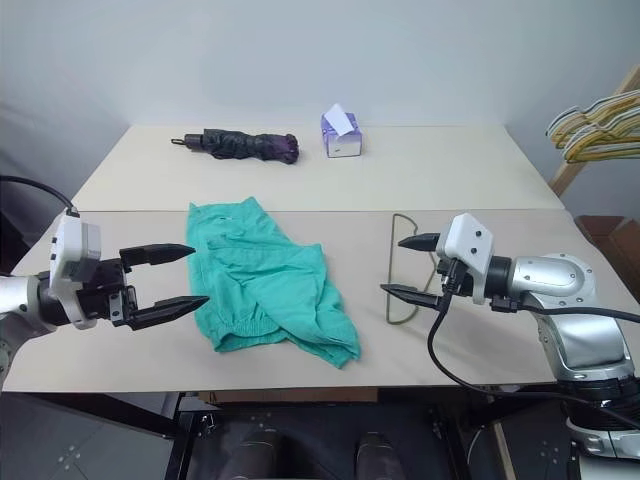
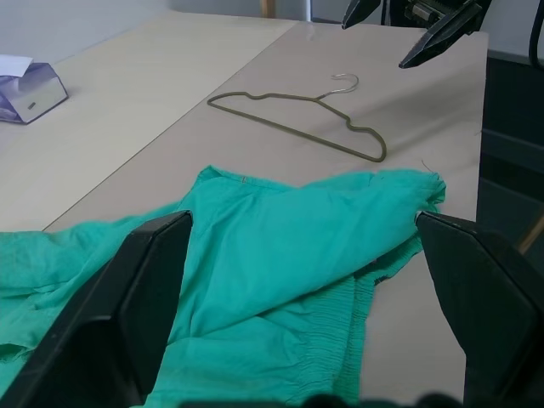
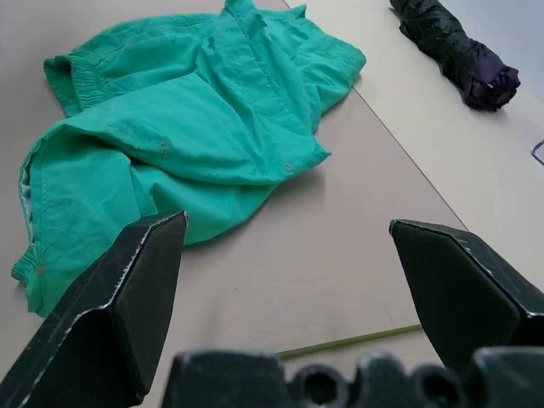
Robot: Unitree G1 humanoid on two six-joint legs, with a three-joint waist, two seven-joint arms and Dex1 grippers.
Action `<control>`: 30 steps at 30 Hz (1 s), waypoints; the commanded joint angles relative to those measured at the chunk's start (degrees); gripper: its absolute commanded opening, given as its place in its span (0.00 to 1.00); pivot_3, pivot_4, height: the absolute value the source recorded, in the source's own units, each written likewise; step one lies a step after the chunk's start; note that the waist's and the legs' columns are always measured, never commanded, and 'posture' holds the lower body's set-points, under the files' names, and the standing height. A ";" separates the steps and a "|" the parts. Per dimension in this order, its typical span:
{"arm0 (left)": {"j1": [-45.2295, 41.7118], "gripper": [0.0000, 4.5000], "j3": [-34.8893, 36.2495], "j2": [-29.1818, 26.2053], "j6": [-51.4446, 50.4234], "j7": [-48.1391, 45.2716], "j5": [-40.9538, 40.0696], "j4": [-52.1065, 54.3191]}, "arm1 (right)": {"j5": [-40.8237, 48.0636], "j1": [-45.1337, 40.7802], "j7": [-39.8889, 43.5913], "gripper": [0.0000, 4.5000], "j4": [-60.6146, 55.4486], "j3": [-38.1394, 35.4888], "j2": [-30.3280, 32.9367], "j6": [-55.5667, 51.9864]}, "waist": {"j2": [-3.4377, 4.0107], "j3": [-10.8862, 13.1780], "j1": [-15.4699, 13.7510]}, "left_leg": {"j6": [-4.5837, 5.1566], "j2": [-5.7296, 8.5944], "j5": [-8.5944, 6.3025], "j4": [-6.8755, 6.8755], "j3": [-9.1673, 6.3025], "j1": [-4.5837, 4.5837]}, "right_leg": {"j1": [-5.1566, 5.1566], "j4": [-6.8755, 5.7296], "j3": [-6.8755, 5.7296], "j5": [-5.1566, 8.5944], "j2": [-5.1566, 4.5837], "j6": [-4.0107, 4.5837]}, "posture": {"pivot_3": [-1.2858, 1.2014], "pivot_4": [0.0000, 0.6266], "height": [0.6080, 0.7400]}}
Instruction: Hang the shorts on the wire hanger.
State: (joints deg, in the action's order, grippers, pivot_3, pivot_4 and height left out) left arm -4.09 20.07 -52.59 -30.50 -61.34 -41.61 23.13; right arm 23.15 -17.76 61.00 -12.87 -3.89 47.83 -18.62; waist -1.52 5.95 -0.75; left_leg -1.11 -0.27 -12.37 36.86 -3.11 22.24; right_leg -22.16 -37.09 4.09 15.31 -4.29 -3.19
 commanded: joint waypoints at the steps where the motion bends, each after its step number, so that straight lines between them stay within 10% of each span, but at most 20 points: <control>1: -0.41 1.00 1.44 -1.22 0.92 -0.24 0.53 0.89 | 0.07 -1.11 -0.13 0.99 -0.55 -1.11 -0.10 1.53 | 0.00 0.00 0.04 | 0.00 0.00 0.00 0.00 0.00 0.00 | 0.00 0.00 0.00 0.00 0.00 0.00 | 0.56 0.12 1.00; 12: -0.33 1.00 1.17 -0.94 1.09 -0.19 0.80 0.84 | 0.82 -0.53 -0.49 0.99 -4.61 0.13 -0.58 0.08 | 0.01 0.08 0.06 | 0.00 0.00 0.00 0.00 0.00 0.00 | -0.01 0.00 0.00 0.00 0.01 0.00 | 0.56 0.13 1.00; 30: 0.90 1.00 1.84 -0.01 1.69 0.95 0.75 2.12 | -14.63 -8.21 -7.12 0.99 -11.97 27.15 -6.02 -20.68 | -0.01 0.18 -0.07 | 0.00 -0.03 0.00 0.00 -0.04 0.03 | -0.07 -0.01 -0.04 0.00 0.03 0.01 | 0.56 0.14 1.00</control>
State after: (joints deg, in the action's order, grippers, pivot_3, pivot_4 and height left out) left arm -2.16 20.48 -52.22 -29.91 -60.60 -40.66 24.06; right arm 9.64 -24.60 54.61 -23.05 22.61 41.81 -36.93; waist -1.53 6.13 -0.81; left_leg -1.11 -0.30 -12.37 36.86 -3.15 22.28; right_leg -22.23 -37.10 4.04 15.31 -4.26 -3.18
